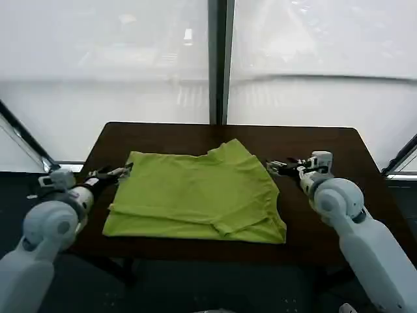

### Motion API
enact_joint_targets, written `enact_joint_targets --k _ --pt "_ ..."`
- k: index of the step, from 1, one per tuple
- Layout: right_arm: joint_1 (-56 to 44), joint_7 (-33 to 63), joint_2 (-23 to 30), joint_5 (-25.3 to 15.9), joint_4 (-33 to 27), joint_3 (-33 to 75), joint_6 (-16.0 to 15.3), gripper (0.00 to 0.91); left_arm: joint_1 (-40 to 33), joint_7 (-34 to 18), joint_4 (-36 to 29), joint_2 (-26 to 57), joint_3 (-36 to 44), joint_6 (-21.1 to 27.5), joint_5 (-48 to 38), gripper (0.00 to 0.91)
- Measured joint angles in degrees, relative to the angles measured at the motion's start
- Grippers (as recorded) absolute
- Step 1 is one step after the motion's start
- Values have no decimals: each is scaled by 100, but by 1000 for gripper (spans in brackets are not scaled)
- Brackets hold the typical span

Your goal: Fold and organize the clothes.

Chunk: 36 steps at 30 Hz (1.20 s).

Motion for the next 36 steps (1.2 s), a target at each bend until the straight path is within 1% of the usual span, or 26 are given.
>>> enact_joint_targets --k 3,11,14,17,28,30,32,33,34,35,36 --pt "248 -83 153 -188 -302 -223 0 878 -374 73 364 -12 244 63 0 878" --pt "598 -93 366 -280 -804 -583 0 878 -1044 125 1031 -181 673 67 216 878" --pt "646 -94 412 -289 -883 -652 0 878 -1173 132 1263 -252 715 51 273 878" --pt "653 -93 453 -323 -930 -700 0 878 -1230 255 1448 -278 748 24 385 878" --pt "597 -103 500 -370 -1013 -722 0 878 -1491 483 1858 -426 977 -147 729 878" --pt "609 -108 523 -382 -1050 -712 0 868 -1540 520 1930 -452 1022 -159 786 839" --pt "617 -115 545 -396 -1087 -708 0 868 -1560 568 1988 -475 1050 -171 851 829" --pt "618 -117 559 -403 -1107 -707 0 858 -1564 583 2023 -490 1059 -177 883 809" --pt "621 -121 572 -408 -1122 -707 0 829 -1565 593 2057 -503 1069 -182 906 800" --pt "625 -123 584 -412 -1134 -707 0 819 -1564 598 2075 -513 1076 -183 918 731" --pt "630 -124 597 -417 -1146 -705 0 819 -1565 604 2094 -523 1078 -187 932 702"
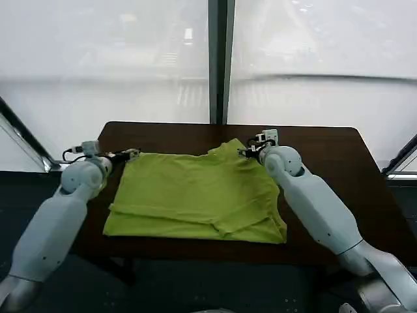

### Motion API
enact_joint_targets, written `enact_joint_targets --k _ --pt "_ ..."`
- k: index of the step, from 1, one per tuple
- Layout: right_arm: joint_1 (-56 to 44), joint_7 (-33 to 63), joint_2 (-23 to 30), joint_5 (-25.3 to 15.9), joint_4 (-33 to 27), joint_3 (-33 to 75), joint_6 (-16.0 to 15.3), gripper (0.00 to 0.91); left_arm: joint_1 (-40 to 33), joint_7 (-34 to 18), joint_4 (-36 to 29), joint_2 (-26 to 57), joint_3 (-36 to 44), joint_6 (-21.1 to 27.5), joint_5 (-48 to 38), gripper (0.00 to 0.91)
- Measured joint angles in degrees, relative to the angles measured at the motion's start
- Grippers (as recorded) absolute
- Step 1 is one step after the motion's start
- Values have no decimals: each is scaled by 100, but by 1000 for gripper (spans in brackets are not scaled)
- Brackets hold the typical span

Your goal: Fold and organize the clothes.

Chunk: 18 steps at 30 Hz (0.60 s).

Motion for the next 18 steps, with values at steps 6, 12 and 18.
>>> enact_joint_targets --k 6,12,18 --pt "7 -17 70 -15 -93 1 0 712 23 11 12 -43 9 -5 6 312" --pt "3 -46 95 -35 -122 6 2 566 -12 52 61 -88 34 -31 22 176" --pt "-1 -59 98 -45 -133 5 3 59 -22 132 126 -97 39 -62 139 137"
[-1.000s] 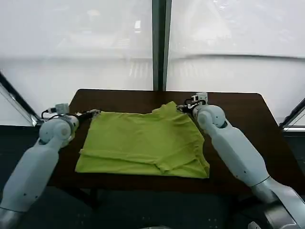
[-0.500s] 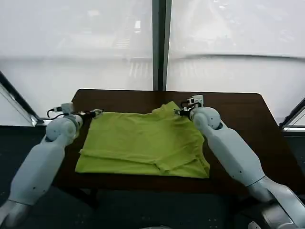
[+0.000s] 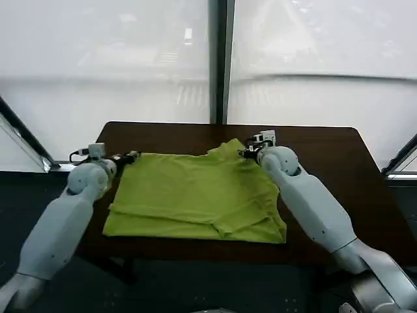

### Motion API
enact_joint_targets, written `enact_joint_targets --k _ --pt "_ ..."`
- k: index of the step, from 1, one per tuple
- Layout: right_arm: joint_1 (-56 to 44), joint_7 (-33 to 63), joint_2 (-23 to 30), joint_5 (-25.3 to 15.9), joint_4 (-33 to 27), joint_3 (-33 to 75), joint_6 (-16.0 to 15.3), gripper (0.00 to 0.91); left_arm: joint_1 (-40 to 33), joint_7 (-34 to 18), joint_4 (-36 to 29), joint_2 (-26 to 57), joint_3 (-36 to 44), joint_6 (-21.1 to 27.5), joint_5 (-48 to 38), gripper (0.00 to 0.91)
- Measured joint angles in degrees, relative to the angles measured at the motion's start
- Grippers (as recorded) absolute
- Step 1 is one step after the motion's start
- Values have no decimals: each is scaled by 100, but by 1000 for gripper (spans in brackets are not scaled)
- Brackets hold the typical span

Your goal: Fold and organize the clothes.

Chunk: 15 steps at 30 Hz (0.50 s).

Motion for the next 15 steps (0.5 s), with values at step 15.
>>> enact_joint_targets --k 15 --pt "-107 -85 25 1 200 170 -3 0 38 37 -69 -32 -36 -66 10 107"
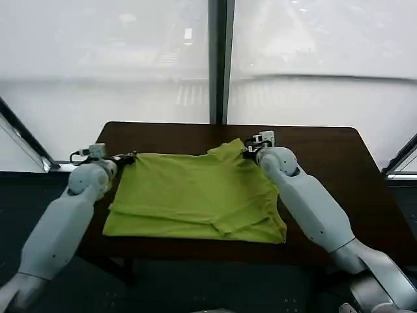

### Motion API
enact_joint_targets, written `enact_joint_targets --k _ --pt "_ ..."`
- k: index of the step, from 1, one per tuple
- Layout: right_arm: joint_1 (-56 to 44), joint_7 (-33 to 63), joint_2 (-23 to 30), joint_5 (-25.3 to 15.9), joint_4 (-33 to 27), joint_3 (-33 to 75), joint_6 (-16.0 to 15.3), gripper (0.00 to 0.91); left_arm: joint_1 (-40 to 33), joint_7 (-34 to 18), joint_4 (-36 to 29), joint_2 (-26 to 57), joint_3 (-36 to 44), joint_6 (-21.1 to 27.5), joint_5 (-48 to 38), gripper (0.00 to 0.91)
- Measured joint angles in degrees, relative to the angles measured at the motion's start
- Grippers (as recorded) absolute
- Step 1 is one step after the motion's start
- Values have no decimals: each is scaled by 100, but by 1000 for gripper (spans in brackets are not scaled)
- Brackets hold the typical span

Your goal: Fold and organize the clothes.

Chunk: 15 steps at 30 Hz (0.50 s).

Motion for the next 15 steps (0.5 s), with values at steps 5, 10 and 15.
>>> enact_joint_targets --k 5,10,15 --pt "-48 -50 -10 -1 180 107 0 0 102 -3 -175 42 -113 -26 -63 107" --pt "-124 -51 -53 -1 421 225 13 0 270 -29 -456 145 -275 -28 -161 107" --pt "-220 -10 -143 45 710 362 25 0 518 -44 -795 308 -490 -43 -239 107"
